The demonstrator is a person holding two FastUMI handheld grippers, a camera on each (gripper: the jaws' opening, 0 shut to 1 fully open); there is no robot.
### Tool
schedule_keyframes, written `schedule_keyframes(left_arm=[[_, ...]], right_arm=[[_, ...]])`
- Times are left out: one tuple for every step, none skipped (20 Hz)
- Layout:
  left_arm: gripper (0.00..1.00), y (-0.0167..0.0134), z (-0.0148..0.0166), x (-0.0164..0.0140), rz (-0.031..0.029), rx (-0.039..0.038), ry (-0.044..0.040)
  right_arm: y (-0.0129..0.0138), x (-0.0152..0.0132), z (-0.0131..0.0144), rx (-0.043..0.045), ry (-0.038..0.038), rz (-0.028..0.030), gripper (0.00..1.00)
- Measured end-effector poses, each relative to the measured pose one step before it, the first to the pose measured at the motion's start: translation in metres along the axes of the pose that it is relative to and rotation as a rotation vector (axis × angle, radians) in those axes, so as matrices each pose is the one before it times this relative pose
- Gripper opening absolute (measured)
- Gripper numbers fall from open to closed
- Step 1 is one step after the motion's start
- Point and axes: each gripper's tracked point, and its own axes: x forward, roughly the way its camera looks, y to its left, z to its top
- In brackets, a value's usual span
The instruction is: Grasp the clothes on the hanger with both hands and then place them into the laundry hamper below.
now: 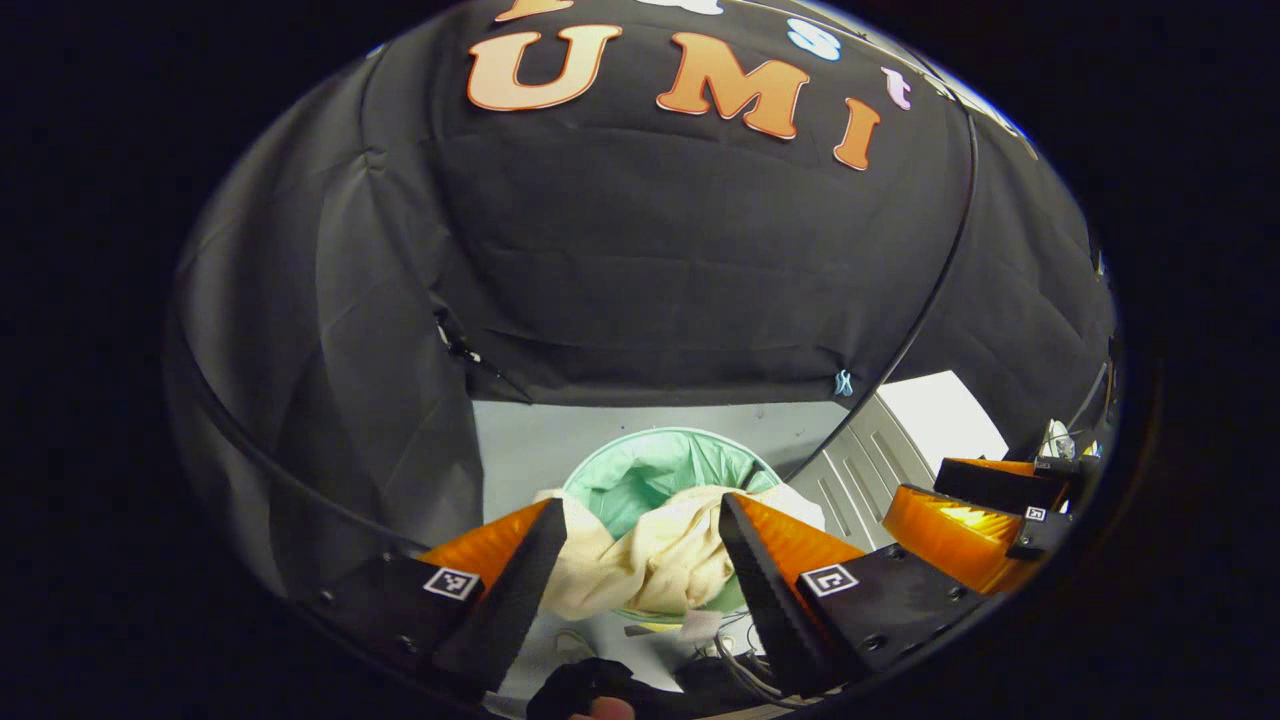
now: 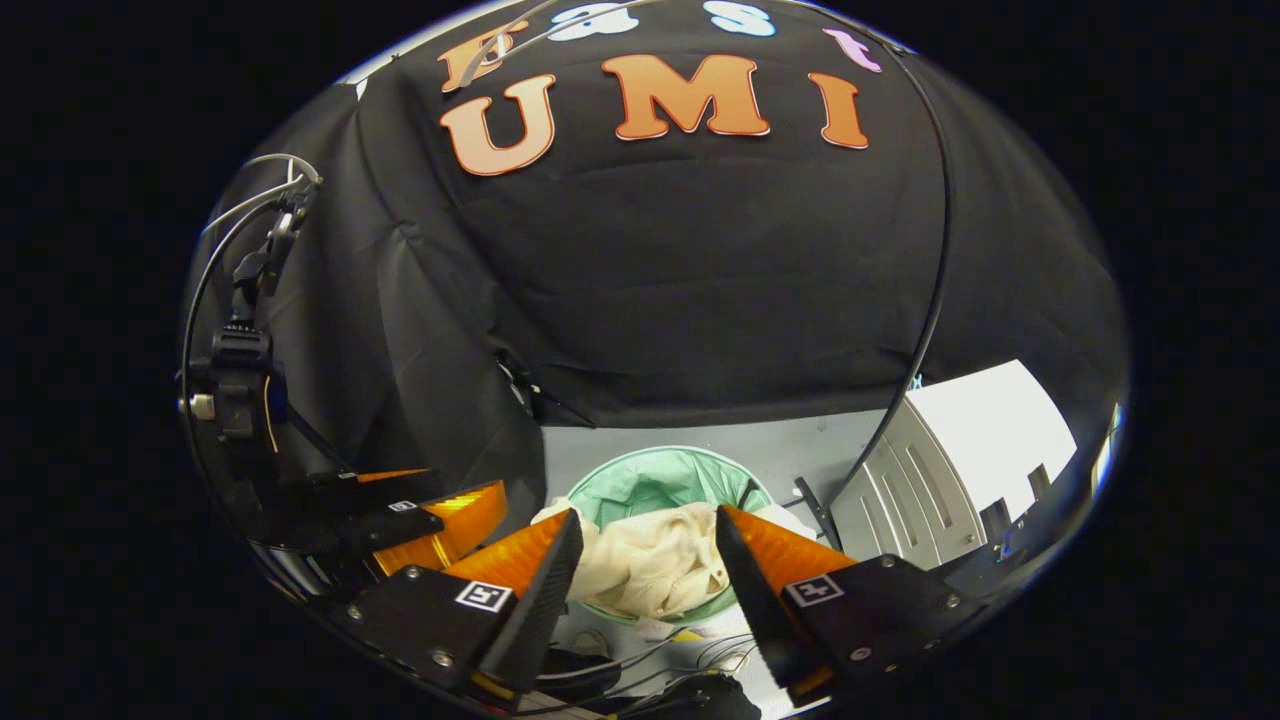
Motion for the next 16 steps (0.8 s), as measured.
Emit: schedule_keyframes(left_arm=[[1.00, 0.00113, -0.00232, -0.00102, 0.00587, -0.00932, 0.00343], [1.00, 0.00203, -0.00089, -0.00072, 0.00191, -0.01138, 0.00386], [0.98, 0.00133, -0.00080, -0.00087, 0.00298, -0.00909, 0.00263], [0.98, 0.00001, -0.00386, -0.00104, 0.00224, -0.00660, 0.00316], [0.98, -0.00016, -0.00261, -0.00146, -0.00067, -0.00372, 0.00235], [1.00, -0.00064, -0.00265, -0.00112, -0.00203, -0.00146, 0.00517], [0.98, -0.00116, -0.00137, -0.00223, -0.00496, 0.00048, 0.00012], [0.98, -0.00230, 0.00163, -0.00173, -0.00471, 0.00218, -0.00607], [0.98, -0.00066, 0.00399, -0.00348, -0.00362, 0.00321, -0.01758], [0.98, -0.00230, 0.00518, -0.00409, -0.00535, 0.00245, -0.02235], [0.98, -0.00046, 0.00716, -0.00486, -0.00243, 0.00371, -0.02759], [0.98, 0.00116, 0.00773, -0.00564, 0.00738, 0.01047, -0.03394], [0.98, 0.00249, 0.00994, -0.00634, 0.01044, 0.01289, -0.03855], [0.98, 0.00184, 0.01028, -0.00439, 0.00809, 0.01267, -0.03442], [0.98, -0.00098, 0.00835, -0.00611, 0.00035, 0.00924, -0.02572], [0.98, -0.00419, 0.00955, -0.00761, -0.00921, 0.00506, -0.02678]], right_arm=[[-0.00188, -0.00066, -0.00150, 0.00668, 0.00249, -0.00470, 0.89], [-0.00213, -0.00072, -0.00160, 0.00485, 0.00498, -0.00498, 0.91], [-0.00077, -0.00057, -0.00281, 0.00530, 0.00734, -0.00286, 0.93], [-0.00060, 0.00003, -0.00445, 0.00525, 0.01325, -0.00240, 0.93], [0.00036, -0.00029, -0.00522, 0.00579, 0.01592, -0.00105, 0.94], [-0.00034, -0.00020, -0.00467, 0.00537, 0.01792, -0.00077, 0.94], [-0.00146, 0.00029, -0.00537, 0.00466, 0.01546, -0.00150, 0.94], [-0.00082, -0.00101, -0.00219, 0.00267, 0.00680, -0.00649, 0.94], [-0.00133, -0.00270, 0.00238, 0.00361, -0.00965, -0.00323, 0.95], [0.00028, -0.00273, 0.00602, 0.00266, -0.02225, 0.00034, 0.95], [0.00117, -0.00533, 0.00833, 0.00027, -0.02869, 0.00359, 0.95], [0.00052, -0.00677, 0.00610, -0.00896, -0.01885, -0.00039, 0.95], [-0.00180, -0.00634, 0.00525, -0.01492, -0.01699, -0.00597, 0.94], [-0.00171, -0.00479, 0.00596, -0.01336, -0.02527, -0.01047, 0.95], [-0.00270, -0.00551, 0.00863, -0.00993, -0.03028, -0.01086, 0.94], [-0.00146, -0.00778, 0.00906, -0.00553, -0.03193, -0.00893, 0.94]])
